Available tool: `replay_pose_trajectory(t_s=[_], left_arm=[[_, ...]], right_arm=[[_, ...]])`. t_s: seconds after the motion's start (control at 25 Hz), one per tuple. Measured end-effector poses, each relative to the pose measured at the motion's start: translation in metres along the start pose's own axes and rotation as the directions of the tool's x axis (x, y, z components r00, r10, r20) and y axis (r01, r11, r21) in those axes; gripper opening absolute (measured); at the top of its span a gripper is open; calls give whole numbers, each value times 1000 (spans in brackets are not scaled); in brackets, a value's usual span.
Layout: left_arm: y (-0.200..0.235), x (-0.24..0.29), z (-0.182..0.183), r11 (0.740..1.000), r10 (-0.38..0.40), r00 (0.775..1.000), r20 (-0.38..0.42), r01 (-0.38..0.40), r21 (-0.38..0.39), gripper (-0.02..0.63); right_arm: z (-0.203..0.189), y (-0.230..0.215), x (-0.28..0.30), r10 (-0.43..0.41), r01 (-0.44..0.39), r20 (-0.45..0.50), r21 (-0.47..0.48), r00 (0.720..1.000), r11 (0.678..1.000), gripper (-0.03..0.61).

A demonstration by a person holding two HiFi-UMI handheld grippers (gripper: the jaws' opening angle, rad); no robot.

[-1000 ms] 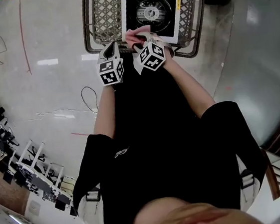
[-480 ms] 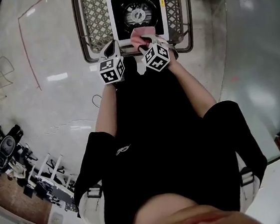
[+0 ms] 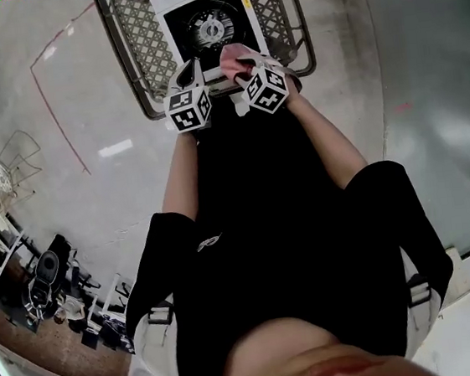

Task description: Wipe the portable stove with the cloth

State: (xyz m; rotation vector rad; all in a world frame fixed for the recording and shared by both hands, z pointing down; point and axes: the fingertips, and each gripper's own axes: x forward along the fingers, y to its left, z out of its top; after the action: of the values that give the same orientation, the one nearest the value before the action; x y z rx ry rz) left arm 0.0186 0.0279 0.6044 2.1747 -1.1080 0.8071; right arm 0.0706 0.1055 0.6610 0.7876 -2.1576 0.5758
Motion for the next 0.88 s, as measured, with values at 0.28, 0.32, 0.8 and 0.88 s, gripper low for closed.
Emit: replay_pose_trajectory(t_s=[0.28,0.32,0.8,0.88], left_arm=[[-23,24,15,995,-61,998,-34,64,76,0],[-27,26,16,994,-68,997,-39,71,83,0],[-59,40,17,978,-132,989,-72,142,152,0],[-57,39,19,979,-129,989,-70,139,152,0]], right_arm=[[-17,-19,-16,-33,30,29,79,999,996,144],[-20,-21,-19,-40,38,30,84,999,996,144],[-41,-41,-39,-95,85,58,158,994,984,138],[-42,-45,-41,-100,89,63,158,993,983,128]])
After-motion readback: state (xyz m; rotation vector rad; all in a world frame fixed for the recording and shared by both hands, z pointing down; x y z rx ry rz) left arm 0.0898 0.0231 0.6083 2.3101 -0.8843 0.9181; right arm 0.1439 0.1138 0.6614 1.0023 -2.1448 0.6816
